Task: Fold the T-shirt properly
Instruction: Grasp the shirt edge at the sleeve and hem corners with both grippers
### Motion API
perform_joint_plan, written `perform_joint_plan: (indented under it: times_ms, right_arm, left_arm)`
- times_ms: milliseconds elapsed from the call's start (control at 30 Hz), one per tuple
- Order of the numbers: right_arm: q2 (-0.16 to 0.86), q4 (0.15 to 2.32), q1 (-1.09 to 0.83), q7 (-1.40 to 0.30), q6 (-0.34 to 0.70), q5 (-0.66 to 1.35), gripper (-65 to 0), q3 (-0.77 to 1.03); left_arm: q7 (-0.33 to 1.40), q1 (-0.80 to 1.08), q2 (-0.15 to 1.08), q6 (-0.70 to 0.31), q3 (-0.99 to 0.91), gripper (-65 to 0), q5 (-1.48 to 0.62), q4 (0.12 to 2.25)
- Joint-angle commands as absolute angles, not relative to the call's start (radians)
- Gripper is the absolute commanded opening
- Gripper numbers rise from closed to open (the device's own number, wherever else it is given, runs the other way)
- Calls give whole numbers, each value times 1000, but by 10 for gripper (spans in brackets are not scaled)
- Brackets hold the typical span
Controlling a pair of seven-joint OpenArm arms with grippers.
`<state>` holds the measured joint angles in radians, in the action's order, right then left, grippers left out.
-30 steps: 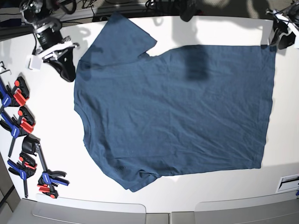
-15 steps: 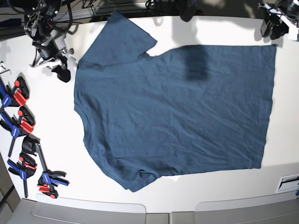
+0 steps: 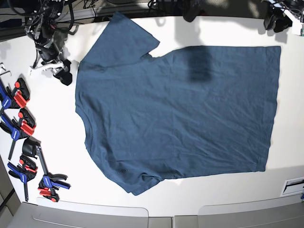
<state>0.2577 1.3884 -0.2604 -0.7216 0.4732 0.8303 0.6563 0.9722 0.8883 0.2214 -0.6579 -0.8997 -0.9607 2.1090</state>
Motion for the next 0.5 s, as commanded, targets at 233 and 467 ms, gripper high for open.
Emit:
perform_joint_plan:
  times_ms: [233,467]
  right_arm:
    - [280,1306,-227,-717,469,853,-340,579]
    - [270,1295,-228,-826,476,870,-340,418]
  left_arm:
    - [941,900,228,-659,-910,-460,-978,2119]
    - [941,899,228,-659,-910,-460,-978,2119]
